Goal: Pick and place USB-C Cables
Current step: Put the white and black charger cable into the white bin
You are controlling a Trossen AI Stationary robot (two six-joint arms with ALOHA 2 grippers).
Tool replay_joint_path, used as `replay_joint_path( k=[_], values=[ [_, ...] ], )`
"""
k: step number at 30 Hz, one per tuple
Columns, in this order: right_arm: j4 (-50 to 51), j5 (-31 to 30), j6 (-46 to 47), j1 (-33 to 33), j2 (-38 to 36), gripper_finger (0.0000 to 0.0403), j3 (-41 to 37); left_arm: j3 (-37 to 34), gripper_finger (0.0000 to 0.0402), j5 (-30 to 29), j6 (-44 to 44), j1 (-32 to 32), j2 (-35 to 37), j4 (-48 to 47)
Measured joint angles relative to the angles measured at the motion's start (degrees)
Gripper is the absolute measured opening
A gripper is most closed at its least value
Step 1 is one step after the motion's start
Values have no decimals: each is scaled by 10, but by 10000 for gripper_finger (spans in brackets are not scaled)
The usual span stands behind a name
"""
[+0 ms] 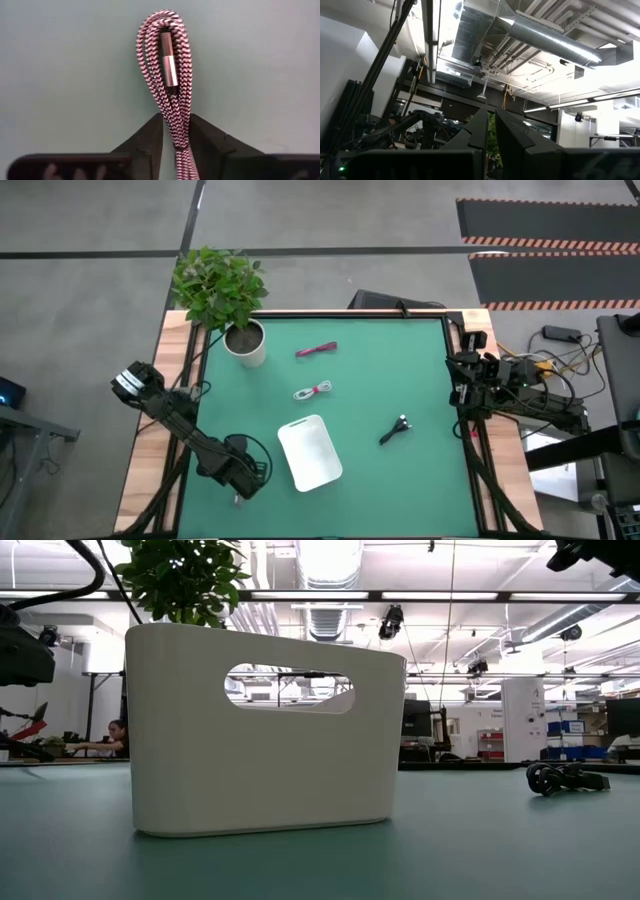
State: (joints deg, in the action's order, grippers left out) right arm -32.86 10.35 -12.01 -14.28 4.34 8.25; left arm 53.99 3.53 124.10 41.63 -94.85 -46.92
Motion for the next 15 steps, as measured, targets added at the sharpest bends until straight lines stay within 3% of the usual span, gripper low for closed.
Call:
replay_joint_path(
  k=[7,15],
  values=[
    [0,0,0,0,0,28,0,0,13,-1,0,0,0,-1],
    [0,0,0,0,0,28,0,1,11,-10,-7,0,2,-4]
  ],
)
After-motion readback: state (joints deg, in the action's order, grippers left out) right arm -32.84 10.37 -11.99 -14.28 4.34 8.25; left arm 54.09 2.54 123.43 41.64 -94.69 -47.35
